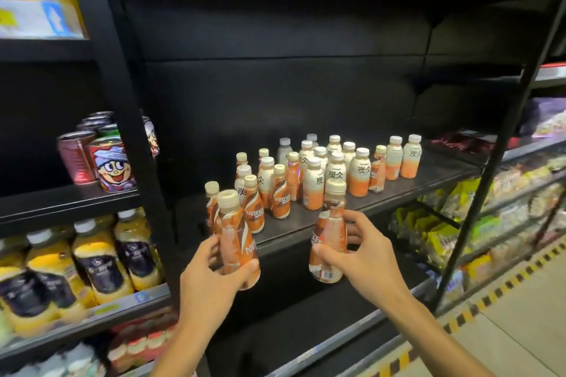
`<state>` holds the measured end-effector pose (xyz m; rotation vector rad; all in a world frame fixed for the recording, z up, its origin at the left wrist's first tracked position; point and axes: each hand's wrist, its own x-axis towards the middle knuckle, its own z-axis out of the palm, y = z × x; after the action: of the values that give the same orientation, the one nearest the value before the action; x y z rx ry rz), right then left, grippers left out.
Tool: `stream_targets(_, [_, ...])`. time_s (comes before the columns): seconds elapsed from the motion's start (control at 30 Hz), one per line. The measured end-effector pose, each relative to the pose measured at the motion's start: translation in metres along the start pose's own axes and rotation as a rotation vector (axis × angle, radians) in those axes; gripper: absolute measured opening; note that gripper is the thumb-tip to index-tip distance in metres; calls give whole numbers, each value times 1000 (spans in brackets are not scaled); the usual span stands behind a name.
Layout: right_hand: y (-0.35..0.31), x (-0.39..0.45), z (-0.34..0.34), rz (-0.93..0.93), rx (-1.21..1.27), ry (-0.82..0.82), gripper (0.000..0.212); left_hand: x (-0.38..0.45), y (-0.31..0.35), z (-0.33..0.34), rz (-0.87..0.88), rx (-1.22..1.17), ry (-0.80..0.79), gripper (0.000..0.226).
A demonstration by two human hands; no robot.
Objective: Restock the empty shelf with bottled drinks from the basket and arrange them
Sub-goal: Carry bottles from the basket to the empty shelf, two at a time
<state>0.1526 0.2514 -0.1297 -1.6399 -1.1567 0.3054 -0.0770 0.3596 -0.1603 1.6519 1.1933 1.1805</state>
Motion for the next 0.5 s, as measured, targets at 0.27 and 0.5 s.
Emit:
stream_targets(0.27, [32, 89, 42, 42, 70, -95, 62, 73, -33, 29, -118, -59, 82, 83])
stream_targets(0.5, [57, 142, 99, -1, 131, -272, 57, 101, -58, 44, -174, 14, 236, 72])
